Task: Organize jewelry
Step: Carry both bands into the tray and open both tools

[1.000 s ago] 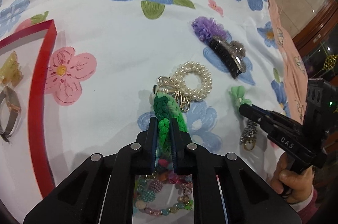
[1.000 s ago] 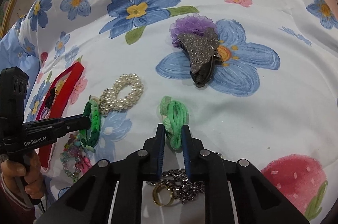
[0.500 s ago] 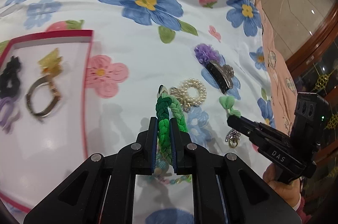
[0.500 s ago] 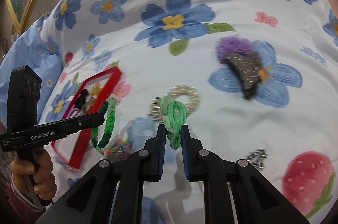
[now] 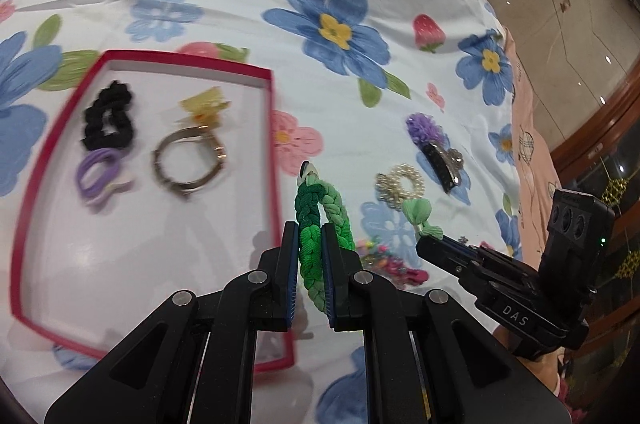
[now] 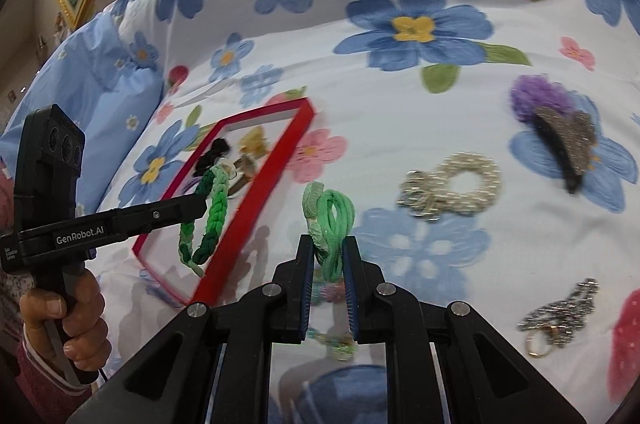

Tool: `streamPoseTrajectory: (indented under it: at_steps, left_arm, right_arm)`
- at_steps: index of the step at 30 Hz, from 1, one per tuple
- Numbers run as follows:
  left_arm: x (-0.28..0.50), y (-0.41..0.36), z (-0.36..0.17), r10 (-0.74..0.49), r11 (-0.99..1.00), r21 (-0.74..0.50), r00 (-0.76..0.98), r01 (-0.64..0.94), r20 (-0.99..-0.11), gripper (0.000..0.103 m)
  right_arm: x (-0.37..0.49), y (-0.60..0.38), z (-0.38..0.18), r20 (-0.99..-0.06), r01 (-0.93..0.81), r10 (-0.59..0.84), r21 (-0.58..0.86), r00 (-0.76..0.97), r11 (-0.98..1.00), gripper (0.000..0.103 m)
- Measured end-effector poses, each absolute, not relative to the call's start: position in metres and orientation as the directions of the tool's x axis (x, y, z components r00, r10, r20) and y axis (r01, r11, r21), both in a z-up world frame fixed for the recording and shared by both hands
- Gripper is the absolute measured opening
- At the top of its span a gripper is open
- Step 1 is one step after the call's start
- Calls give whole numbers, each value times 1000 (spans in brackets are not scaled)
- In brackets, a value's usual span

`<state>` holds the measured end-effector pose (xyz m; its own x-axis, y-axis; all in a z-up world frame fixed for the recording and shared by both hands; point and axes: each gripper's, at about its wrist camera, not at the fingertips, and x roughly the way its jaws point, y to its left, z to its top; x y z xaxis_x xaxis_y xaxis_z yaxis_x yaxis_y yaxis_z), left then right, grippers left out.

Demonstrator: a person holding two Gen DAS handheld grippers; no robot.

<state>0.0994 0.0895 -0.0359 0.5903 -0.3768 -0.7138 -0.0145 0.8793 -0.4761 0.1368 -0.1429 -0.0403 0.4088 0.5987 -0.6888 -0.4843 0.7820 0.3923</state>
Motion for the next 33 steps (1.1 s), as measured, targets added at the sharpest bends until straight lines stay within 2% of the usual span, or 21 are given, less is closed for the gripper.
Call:
streamPoseTrajectory:
  at_steps: [18,33]
  left_arm:
    - [66,175,-53,-287,857,-487,629,-168,-723,9]
    - [82,220,-80,-259,832,-496,617,-249,-743,10]
  right_arm:
    - [125,-42,-31,-689,-620,658,382,304,686,14]
    - [134,24,-58,-754,-666,614,336,234,666,15]
